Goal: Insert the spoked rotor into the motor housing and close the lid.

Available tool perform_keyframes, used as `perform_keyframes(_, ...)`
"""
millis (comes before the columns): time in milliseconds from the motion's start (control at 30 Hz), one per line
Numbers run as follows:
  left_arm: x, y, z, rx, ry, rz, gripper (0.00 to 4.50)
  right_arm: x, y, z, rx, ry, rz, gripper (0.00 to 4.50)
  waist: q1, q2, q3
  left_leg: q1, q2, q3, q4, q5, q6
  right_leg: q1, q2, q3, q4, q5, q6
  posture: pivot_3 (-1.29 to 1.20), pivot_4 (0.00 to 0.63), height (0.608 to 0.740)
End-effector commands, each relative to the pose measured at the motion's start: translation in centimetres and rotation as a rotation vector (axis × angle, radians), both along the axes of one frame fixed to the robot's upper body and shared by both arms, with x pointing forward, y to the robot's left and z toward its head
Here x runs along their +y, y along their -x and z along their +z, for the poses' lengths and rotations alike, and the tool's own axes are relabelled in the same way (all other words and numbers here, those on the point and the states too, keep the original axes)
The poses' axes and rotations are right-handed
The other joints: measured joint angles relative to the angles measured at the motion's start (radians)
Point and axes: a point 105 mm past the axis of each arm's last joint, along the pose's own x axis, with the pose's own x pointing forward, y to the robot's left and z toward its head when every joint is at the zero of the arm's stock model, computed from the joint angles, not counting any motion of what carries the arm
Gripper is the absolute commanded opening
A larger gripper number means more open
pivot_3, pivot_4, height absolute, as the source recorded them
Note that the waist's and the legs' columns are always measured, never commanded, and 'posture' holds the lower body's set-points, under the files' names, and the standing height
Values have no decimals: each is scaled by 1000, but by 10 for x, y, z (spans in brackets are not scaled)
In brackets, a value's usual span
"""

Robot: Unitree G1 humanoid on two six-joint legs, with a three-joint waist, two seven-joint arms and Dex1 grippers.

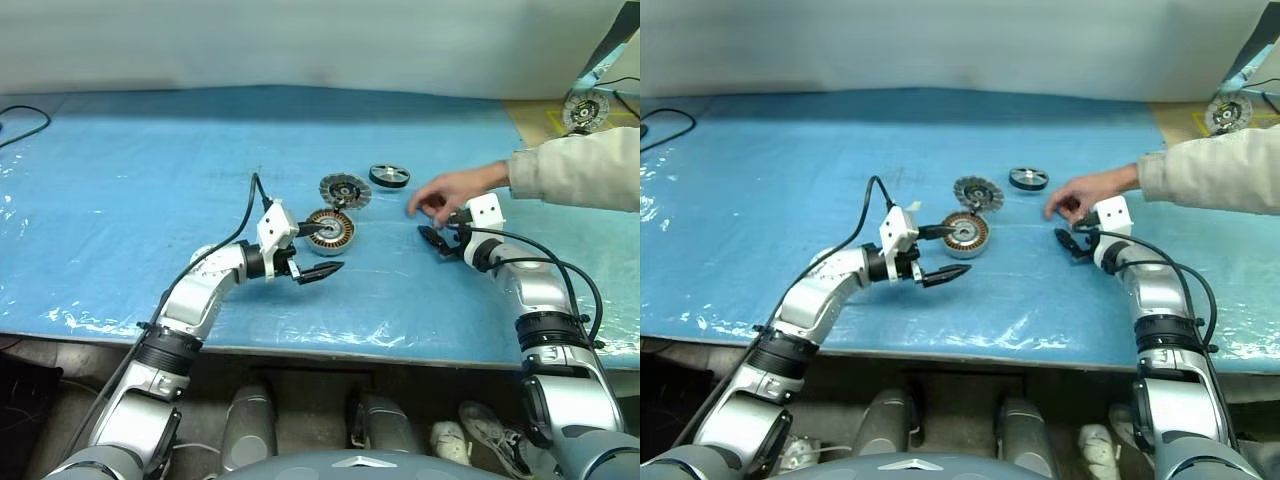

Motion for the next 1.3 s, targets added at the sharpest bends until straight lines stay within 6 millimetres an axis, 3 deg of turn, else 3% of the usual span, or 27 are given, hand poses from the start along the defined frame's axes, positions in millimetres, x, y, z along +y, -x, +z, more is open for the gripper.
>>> perform_keyframes(33,1,0,13,-58,19,4,4500,-5,7,-19,74,17,-10,4486,0,0,0,0,0,0,0,0,0,0,0,0,0,0,0,0,150,740)
perform_keyframes(467,1,-1,12,-60,14,9,4500,5,6,-16,60,24,37,4486,0,0,0,0,0,0,0,0,0,0,0,0,-1,0,0,0,150,740)
perform_keyframes(700,2,-2,12,-63,10,12,4500,49,8,-6,18,17,215,4486,-4,0,0,0,1,0,-2,0,0,0,0,0,-1,0,0,0,150,740)
perform_keyframes(933,2,-3,12,-68,8,15,4500,75,-10,-7,-12,18,221,4486,-5,0,0,0,0,0,-2,0,0,-1,0,1,-2,0,0,0,150,740)
perform_keyframes(1300,5,-2,9,-77,0,40,4500,75,-37,-10,-14,42,114,4486,-3,0,0,0,0,0,-3,0,0,-1,0,1,-2,0,0,0,150,740)
